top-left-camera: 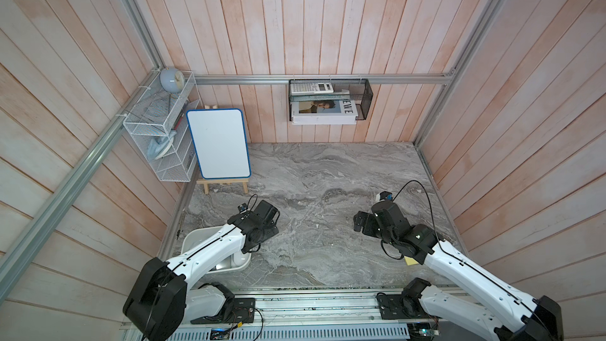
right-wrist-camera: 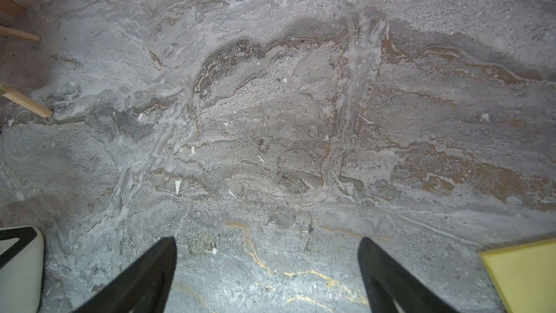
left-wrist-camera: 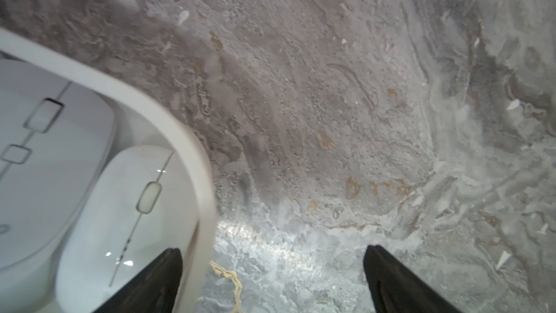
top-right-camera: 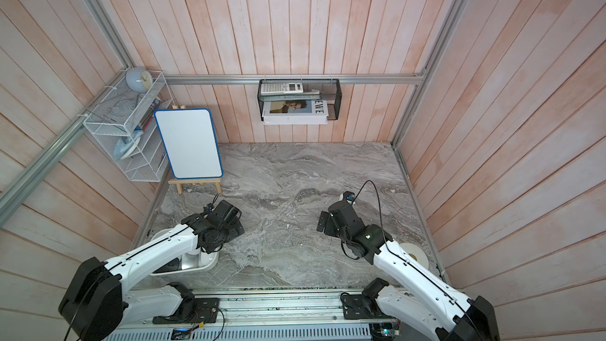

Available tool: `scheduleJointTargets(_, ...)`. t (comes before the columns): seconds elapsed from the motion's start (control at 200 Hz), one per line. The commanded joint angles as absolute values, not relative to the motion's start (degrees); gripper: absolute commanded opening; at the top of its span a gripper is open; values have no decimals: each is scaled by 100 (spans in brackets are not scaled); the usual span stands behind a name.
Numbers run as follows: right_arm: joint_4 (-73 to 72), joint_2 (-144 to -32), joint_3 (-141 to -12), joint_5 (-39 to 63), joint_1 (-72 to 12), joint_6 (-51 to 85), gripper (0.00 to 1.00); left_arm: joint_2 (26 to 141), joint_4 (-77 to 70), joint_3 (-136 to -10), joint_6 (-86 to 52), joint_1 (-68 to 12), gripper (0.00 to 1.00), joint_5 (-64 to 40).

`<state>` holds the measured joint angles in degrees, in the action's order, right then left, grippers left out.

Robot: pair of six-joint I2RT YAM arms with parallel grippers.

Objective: Take out the mouse from the storage box
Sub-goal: Move the storage box to the center of the board.

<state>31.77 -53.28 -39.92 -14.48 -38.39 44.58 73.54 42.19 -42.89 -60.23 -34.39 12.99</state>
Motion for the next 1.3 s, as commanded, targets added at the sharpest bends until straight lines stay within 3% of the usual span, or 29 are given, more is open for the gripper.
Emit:
scheduleJointTargets(0.0,3199,-5334,-4008,-1665,-3879,4513,98,7672,3810,-4755,-6107,-3763,100,1151)
scheduleJointTargets(0.47,3517,-5344,-4182,-1986,-3876,4529,98,9352,3754,-6914,-6015,-5369,100,1059)
scheduleJointTargets(0.65,3457,-5363,-4158,-1840,-3876,4608,98,8655,4737,-6903,-5732,-5323,100,2015)
scheduleJointTargets(1.0,3007,-6182,-4536,-1670,-4494,4658,98,5691,6662,-5309,-5964,-3351,100,3058)
scheduleJointTargets(1.295,2452,-7591,-5259,-1505,-5319,4916,98,5259,5741,-4202,-5285,-1013,100,1324)
